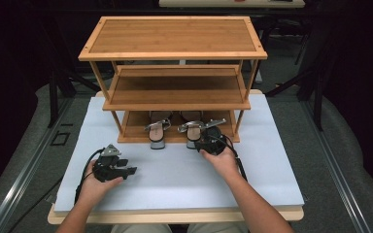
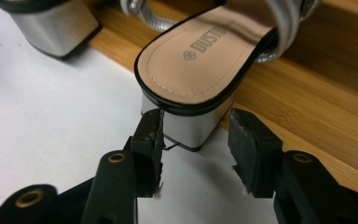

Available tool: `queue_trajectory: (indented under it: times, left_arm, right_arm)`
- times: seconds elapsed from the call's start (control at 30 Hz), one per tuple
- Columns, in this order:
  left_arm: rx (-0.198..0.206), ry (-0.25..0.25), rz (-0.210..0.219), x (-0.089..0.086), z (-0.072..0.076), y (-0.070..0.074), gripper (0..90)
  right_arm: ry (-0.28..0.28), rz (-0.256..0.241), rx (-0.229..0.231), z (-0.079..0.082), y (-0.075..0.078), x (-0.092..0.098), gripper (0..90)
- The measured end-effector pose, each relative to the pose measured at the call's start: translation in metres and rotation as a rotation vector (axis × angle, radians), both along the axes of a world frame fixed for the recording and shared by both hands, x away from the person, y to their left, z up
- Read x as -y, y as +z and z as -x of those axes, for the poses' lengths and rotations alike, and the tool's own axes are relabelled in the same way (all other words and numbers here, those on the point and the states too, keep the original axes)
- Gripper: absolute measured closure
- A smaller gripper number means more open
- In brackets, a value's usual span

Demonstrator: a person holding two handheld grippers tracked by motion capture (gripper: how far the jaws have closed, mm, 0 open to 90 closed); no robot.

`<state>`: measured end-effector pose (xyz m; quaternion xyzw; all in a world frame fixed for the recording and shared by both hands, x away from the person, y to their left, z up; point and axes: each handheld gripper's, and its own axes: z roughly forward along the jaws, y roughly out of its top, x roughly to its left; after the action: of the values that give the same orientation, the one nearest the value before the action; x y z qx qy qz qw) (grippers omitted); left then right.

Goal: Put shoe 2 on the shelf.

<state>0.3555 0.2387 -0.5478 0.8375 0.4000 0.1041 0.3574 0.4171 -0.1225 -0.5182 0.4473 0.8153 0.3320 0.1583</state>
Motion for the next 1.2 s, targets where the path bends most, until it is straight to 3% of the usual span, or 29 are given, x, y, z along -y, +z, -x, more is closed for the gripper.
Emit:
queue_trajectory:
  times: [0.1,0.17,0.33,0.5,0.53,0.83,0.87,1.03,1.2]
  left_arm:
    - [-0.001,0.012,0.031,0.001,-0.005,0.004,56.1]
    - [0.006,0.032,0.048,0.001,-0.008,0.007,61.1]
    - [0.016,0.115,0.095,0.002,-0.022,0.014,75.0]
    - [0.03,0.152,0.107,0.01,-0.036,0.02,84.9]
    - [0.036,0.155,0.093,0.017,-0.042,0.024,86.7]
    - [0.026,0.165,0.037,0.042,-0.07,0.029,90.0]
    - [0.019,0.179,0.03,0.047,-0.076,0.026,89.9]
    - [-0.015,0.185,0.059,0.056,-0.085,0.02,90.0]
    - [-0.011,0.183,0.043,0.061,-0.086,0.02,90.0]
  right_arm:
    - [0.02,-0.023,-0.011,0.001,0.001,0.004,55.1]
    - [0.006,-0.005,-0.001,0.004,0.002,0.005,55.5]
    - [-0.016,-0.002,0.023,0.011,0.003,0.008,61.6]
    - [-0.049,0.003,0.036,0.009,0.004,0.012,69.6]
    - [-0.079,0.004,0.036,0.008,0.004,0.014,71.4]
    - [-0.131,-0.029,0.029,-0.003,0.0,0.019,75.1]
    - [-0.121,-0.059,0.02,-0.006,-0.001,0.02,75.1]
    - [-0.153,-0.046,0.024,-0.012,-0.004,0.015,75.1]
    - [-0.149,-0.056,0.017,-0.013,-0.007,0.008,78.6]
